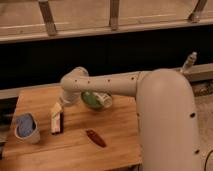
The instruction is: Knock the eraser over
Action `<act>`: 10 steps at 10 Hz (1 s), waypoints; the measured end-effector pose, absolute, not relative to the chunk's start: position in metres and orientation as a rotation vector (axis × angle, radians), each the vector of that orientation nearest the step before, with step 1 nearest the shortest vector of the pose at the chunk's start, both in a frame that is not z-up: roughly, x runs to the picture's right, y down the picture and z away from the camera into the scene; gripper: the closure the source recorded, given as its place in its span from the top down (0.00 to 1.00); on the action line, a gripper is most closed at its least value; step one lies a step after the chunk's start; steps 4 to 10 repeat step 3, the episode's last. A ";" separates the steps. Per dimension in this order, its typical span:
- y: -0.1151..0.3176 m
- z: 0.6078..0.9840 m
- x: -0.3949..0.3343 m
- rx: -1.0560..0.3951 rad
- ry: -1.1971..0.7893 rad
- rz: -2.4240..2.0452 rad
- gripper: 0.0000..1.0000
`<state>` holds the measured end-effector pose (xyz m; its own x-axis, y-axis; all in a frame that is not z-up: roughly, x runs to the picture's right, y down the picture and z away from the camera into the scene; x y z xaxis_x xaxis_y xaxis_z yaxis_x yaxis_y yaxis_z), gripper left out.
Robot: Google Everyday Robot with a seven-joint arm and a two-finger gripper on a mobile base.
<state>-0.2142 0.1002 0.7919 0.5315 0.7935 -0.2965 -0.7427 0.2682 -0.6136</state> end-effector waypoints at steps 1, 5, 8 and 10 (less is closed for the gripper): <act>0.086 0.799 -0.198 -0.742 -0.059 1.120 0.80; 0.072 0.806 -0.164 -0.658 -0.001 1.260 0.80; 0.072 0.806 -0.164 -0.658 -0.001 1.260 0.80; 0.072 0.806 -0.164 -0.658 -0.001 1.260 0.80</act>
